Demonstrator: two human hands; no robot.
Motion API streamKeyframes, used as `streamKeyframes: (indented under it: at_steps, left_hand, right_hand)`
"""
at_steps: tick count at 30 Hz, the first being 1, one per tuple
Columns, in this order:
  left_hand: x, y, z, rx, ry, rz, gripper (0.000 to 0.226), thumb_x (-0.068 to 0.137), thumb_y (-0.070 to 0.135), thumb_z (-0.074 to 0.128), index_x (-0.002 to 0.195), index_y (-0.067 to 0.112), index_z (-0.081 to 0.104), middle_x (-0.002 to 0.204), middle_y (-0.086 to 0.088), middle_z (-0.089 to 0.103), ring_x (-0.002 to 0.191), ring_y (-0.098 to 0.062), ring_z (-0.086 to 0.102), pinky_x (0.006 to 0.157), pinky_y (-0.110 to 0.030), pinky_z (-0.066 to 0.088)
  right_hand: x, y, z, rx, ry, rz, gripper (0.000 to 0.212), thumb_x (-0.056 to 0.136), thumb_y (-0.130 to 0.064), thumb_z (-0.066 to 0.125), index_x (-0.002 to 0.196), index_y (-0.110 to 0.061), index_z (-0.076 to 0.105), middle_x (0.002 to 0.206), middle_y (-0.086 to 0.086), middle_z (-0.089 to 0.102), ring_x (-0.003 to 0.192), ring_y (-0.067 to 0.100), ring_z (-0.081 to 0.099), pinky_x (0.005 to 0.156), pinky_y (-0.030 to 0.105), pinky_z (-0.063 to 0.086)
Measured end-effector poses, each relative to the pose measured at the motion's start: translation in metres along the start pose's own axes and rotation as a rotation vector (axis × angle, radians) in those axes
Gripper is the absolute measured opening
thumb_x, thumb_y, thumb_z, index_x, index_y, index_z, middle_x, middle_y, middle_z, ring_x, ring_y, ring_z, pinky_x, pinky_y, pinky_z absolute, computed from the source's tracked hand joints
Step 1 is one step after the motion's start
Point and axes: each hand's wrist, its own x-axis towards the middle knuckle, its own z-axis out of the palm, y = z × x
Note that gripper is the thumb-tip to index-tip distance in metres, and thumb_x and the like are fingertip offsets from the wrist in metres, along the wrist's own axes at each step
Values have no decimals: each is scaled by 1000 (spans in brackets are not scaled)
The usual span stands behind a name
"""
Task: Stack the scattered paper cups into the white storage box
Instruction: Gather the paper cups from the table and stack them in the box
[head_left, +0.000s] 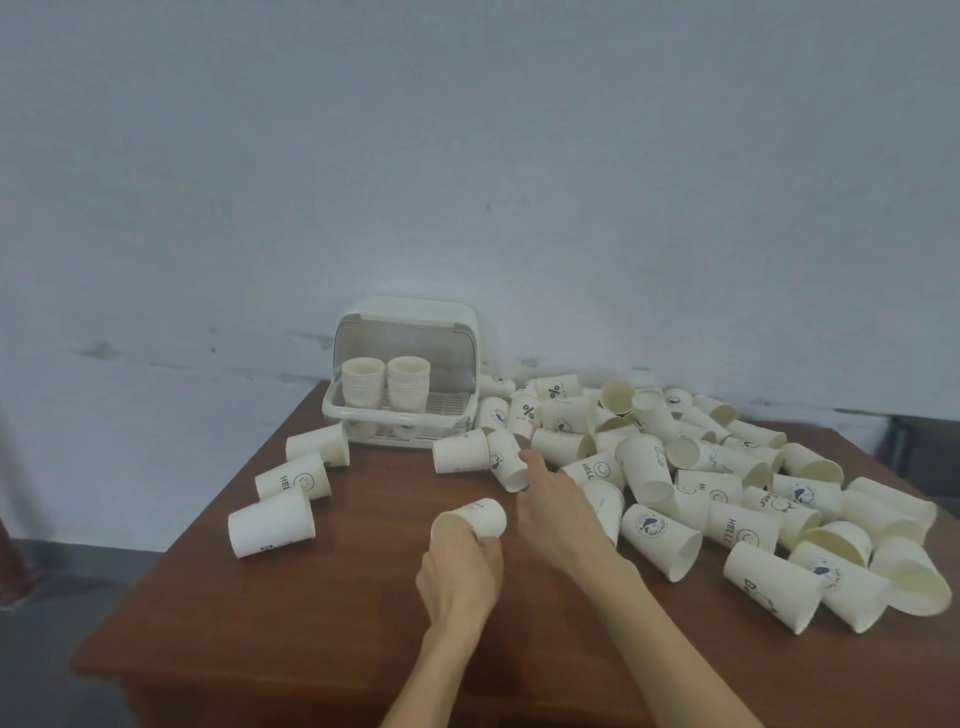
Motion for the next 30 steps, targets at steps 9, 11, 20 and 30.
streamKeyframes:
  at_steps: [9,11,20,30]
  left_hand:
    - [22,-11,-10,136,13,107,15,87,25,43,89,19,56,86,-2,62,86,-27,60,75,-38,50]
    - [27,-11,-11,158,16,141,20,90,26,40,95,21,59,92,-2,64,90,-26,60,76,-37,49]
    - [40,3,-18,191,-1,302,26,96,28,34,102,26,59,97,-3,67,93,-27,60,73,-34,44]
    - [60,52,-17,203,23,521,23,98,33,36,90,24,56,85,3,66,85,-25,63,63,-32,39]
  right_hand:
    - [11,9,4,-68,-6,3,46,88,-7,37,133,-16,36,102,9,61,94,30,50,70,38,32]
    - [14,8,6,-54,-15,22,46,89,-7,36,134,-16,36,102,10,60,94,29,50,73,39,38]
    - [23,17,19,-72,-89,64,47,92,-13,37,138,-17,31,114,10,57,111,28,47,78,41,45]
    - [60,51,-16,-103,9,1,45,91,-11,38,136,-16,33,106,9,61,99,30,53,75,42,45]
